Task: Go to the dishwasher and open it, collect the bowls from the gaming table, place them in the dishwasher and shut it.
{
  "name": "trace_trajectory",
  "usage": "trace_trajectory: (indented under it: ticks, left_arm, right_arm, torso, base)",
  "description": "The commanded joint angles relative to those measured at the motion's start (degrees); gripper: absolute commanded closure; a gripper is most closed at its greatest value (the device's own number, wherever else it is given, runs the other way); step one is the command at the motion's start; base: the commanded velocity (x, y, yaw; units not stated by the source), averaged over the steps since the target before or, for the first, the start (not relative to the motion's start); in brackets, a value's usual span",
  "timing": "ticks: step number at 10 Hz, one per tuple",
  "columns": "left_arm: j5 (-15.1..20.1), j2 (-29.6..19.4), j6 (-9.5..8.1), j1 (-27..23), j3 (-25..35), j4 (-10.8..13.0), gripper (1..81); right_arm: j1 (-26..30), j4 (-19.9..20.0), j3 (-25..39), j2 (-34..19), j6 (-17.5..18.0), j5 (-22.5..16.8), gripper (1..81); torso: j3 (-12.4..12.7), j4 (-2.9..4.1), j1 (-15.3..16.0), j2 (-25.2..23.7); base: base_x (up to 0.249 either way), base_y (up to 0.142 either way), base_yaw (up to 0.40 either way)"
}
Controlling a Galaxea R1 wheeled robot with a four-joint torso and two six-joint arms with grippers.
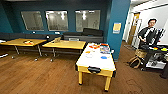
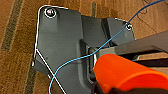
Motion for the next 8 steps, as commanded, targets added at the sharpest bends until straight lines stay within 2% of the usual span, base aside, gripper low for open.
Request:
trace_trajectory:
  ticks: [1,4,8]
  left_arm:
    - [1.54,-0.77,0.55,-0.95,0.2,0.67,81.1]
    - [0.66,-0.94,0.55,-0.86,0.2,0.93,81.1]
    - [0.75,-0.86,0.63,-0.95,0.2,1.02,81.1]
  right_arm:
    - [1.87,-1.32,0.49,-0.12,-0.29,-1.72,81.1]
    - [1.87,-1.32,0.4,-0.12,-0.29,-1.37,81.1]
    - [1.79,-1.32,0.23,-0.12,-0.29,-1.37,81.1]
  torso:
    - [0.0,0.0,0.0,0.0]
    - [0.0,0.0,0.0,0.0]
    - [0.0,0.0,0.0,0.0]
  base:
    - [0.0,0.0,0.0]
    - [0.0,0.0,-0.034]
    - [0.0,0.0,-0.286]
